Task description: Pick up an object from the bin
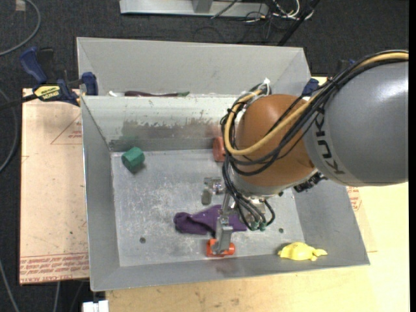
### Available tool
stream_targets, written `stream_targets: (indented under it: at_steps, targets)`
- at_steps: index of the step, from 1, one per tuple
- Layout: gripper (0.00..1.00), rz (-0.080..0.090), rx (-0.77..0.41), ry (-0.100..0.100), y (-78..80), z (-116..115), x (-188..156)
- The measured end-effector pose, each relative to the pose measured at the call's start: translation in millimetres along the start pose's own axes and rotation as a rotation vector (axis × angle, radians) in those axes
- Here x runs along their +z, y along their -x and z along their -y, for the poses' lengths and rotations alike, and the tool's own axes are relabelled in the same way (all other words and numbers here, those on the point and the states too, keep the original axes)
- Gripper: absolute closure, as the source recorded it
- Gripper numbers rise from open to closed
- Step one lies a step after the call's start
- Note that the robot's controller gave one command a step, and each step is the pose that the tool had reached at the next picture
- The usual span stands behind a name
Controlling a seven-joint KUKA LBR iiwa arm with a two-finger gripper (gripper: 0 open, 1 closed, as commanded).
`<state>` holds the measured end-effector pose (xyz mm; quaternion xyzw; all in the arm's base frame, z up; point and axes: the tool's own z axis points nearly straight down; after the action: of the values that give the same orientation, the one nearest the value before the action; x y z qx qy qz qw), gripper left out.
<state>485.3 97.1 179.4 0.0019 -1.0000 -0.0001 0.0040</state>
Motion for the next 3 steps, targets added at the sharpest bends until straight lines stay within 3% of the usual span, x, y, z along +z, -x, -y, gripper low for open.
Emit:
stream_targets:
  at_steps: [1, 2, 3]
  targets:
    - [0.00, 0.007, 0.003, 0.001, 1.6, 0.5, -4.3]
    - [0.00, 0.012, -0.069, 0.002, 17.6, 8.0, 28.0]
    - [1.00, 0.008, 0.046, 0.002, 56.9, 18.8, 108.9]
